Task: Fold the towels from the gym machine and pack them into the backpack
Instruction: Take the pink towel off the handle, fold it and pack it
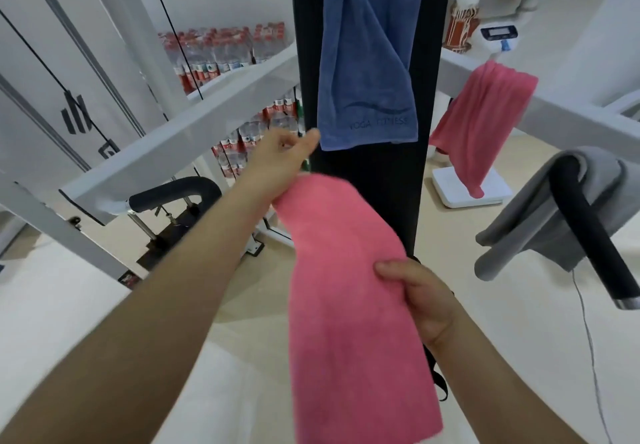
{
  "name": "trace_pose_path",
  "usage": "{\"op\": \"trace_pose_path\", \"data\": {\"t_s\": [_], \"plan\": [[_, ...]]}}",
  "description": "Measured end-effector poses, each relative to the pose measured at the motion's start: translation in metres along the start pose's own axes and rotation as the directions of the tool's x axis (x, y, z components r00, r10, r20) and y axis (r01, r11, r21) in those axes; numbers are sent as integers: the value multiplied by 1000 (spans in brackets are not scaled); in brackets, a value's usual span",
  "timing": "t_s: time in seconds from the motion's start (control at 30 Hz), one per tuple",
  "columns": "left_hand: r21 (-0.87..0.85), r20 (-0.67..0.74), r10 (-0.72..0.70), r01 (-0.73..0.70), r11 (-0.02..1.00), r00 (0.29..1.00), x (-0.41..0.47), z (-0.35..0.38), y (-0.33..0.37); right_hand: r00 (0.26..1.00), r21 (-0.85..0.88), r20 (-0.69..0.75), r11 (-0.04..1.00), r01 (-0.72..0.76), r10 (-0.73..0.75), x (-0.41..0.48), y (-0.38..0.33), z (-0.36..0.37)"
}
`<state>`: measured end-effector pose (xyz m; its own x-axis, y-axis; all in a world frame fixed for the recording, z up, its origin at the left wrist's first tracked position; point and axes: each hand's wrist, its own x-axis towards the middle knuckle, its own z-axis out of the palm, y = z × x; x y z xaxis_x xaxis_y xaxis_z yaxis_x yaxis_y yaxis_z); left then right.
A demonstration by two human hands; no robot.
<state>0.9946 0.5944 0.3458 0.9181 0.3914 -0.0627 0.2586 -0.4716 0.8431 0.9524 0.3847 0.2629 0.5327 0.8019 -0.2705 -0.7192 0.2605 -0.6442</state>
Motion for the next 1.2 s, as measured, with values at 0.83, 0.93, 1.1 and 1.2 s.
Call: {"op": "trace_pose_path", "data": {"t_s": [0.83, 0.93, 1.1, 1.2], "plan": [[22, 407, 80, -97, 995, 910, -132, -1, -155, 744, -878, -435, 423, -225, -507, -19, 85, 35], [449, 387, 283, -448, 773, 877, -136, -2, -152, 809, -942, -219, -96, -320, -546, -17, 93, 39], [137, 403, 255, -334, 933, 879, -124, -16, -140, 786, -938, -149, -165, -304, -600, -27, 78, 26], [-414, 504, -57, 299, 860, 862, -120, -17, -111, 711, -853, -428, 509, -114, -558, -30, 54, 30]]}}
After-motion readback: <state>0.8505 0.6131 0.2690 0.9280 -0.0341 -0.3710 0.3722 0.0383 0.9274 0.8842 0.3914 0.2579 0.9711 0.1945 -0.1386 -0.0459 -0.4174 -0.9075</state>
